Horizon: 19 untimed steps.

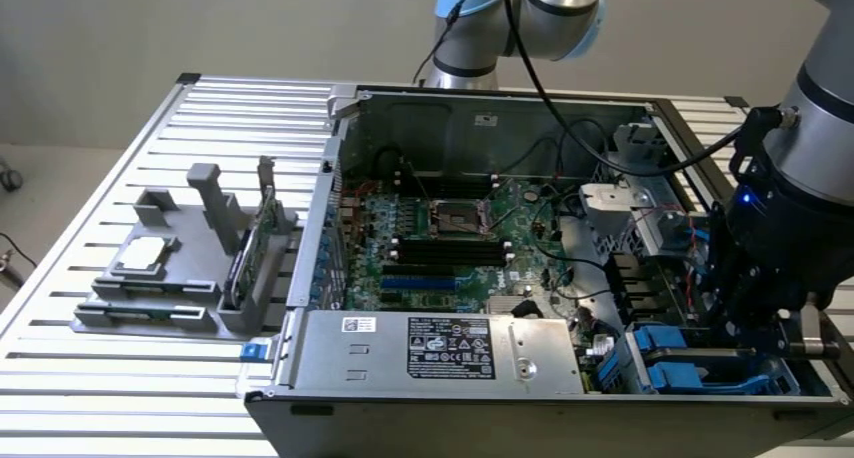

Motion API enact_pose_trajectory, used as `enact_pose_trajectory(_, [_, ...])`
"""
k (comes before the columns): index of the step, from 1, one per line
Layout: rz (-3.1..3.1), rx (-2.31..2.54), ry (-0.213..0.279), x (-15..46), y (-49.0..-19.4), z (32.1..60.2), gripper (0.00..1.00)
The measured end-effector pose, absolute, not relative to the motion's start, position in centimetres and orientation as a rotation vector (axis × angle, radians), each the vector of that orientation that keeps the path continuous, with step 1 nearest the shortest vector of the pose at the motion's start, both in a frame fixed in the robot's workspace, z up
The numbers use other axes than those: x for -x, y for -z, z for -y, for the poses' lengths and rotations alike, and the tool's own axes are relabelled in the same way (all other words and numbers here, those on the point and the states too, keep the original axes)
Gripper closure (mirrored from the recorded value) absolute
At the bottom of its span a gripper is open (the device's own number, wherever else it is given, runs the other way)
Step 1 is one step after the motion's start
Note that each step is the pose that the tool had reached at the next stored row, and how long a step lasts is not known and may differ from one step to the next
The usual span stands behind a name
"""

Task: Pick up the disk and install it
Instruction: 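Insert the first disk wire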

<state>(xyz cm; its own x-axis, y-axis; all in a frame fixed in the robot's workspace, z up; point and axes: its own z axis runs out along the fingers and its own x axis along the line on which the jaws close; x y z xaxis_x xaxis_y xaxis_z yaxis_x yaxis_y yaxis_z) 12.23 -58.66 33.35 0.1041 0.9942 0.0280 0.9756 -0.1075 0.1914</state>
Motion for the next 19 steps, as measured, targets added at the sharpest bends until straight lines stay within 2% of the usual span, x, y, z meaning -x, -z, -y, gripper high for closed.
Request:
enact_pose_trajectory(14, [-2.009,-2.240,-0.226,-12.30,-32.85,58.42,0.84])
enact_pose_trajectory(16, [-2.010,-2.240,-0.228,-12.31,-32.86,58.42,0.82])
enact_pose_trajectory(17, [-2.010,-2.240,-0.226,-12.31,-33.09,58.41,0.76])
enact_pose_trajectory(19, [-2.009,-2.240,-0.226,-12.30,-33.65,58.42,0.76])
